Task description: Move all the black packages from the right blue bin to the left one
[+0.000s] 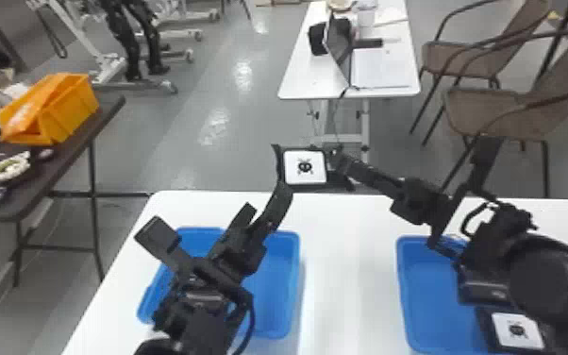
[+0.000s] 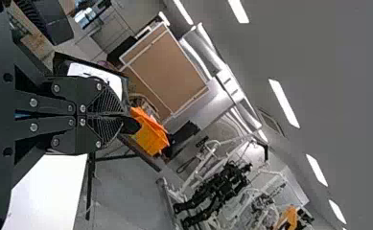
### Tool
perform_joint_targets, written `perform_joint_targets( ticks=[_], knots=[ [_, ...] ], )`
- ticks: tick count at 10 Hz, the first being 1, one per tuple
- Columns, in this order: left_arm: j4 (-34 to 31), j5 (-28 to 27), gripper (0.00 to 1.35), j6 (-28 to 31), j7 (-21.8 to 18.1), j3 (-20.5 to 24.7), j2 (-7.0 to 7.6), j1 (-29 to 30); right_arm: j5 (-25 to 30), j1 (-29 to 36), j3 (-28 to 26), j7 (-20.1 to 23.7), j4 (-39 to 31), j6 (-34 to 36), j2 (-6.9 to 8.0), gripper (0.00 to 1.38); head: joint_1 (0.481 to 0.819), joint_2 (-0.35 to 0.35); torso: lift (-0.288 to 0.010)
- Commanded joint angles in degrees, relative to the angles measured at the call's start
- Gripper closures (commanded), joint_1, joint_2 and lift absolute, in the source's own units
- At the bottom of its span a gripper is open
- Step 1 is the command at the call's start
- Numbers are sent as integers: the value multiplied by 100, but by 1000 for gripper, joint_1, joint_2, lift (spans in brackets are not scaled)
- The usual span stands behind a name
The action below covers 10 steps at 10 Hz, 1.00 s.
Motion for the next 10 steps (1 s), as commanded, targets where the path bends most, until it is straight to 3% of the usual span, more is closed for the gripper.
perform_joint_targets(
  ticks=[1, 4, 5, 6, 7, 8, 10],
  knots=[
    [144, 402, 44, -66, -121, -151, 14, -158, -230, -96, 226, 23, 198, -38, 0, 1171, 695, 204, -42],
    [179, 463, 65, -57, -235, -160, 5, -211, -335, -113, 296, 49, 277, -56, -8, 1171, 695, 205, -42],
    [135, 428, 285, 154, -112, -125, -4, -167, -362, -96, 305, 58, 286, -47, -8, 1170, 695, 205, -42],
    [127, 244, 805, 215, -112, -72, -4, -194, -379, -87, 314, 58, 286, -30, -17, 1171, 695, 208, -42],
    [127, 121, 1081, 154, -42, -72, 14, -176, -388, -78, 314, 58, 286, -12, -26, 1170, 695, 209, -42],
    [109, -29, 1216, -4, 2, -90, 5, -150, -397, -69, 314, 58, 286, 6, -26, 1171, 695, 213, -42],
    [92, -64, 1220, -338, 64, -169, 5, -106, -388, -61, 314, 49, 303, 32, -26, 1170, 695, 221, -42]
  ],
)
